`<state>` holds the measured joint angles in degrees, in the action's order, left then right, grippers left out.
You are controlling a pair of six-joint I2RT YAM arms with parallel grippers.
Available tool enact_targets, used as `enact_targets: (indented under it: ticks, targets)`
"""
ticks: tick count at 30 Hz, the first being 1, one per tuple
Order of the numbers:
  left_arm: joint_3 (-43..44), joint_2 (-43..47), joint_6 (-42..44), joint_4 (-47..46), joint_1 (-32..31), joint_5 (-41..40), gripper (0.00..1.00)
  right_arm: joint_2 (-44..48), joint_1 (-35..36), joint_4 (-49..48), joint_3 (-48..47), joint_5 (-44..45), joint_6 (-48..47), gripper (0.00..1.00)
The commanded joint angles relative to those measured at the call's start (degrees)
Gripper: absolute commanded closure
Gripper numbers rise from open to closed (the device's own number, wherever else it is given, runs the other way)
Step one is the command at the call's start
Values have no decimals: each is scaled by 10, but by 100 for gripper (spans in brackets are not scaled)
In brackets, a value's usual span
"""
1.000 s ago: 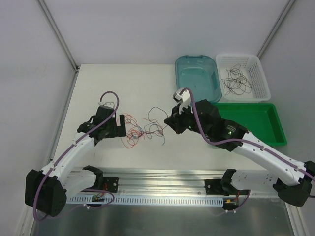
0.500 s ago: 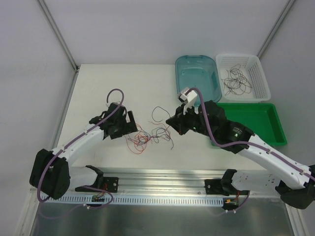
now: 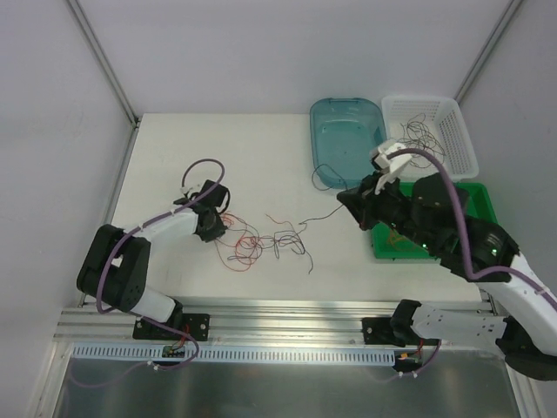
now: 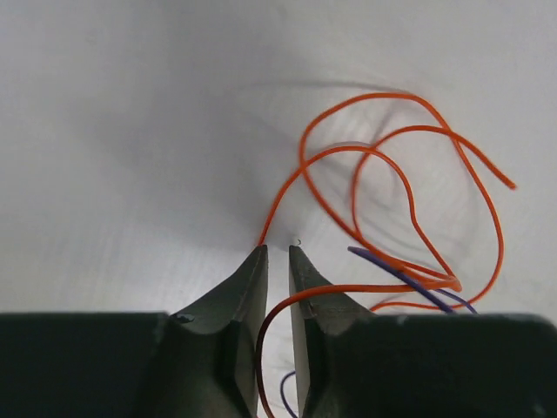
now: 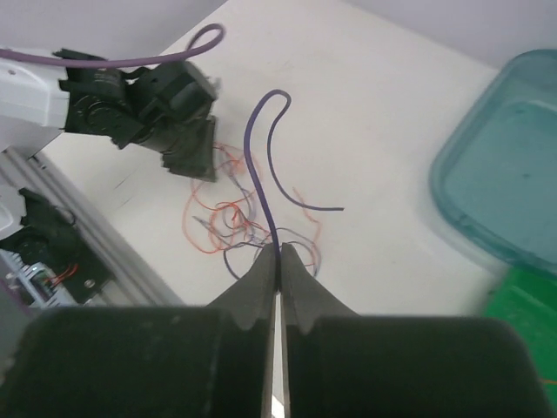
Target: Untangle the cables
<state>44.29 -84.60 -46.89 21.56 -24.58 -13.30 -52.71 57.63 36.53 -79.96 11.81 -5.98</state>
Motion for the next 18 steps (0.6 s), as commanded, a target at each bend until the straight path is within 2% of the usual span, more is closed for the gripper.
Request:
enact_targets:
  ticks: [1, 5, 12, 18]
  targets:
    - [2, 28, 34, 27, 60, -59, 85, 29, 1, 90, -69, 112, -51, 99]
    - [26, 29, 60, 64, 149, -76, 89, 50, 1, 129, -121, 165, -76, 99]
    - [79, 26, 84, 102, 232, -64, 91, 76, 2, 135, -145, 171, -83, 99]
    - [93, 73, 131, 112, 233, 0, 86, 40, 0, 110, -140, 208, -123, 99]
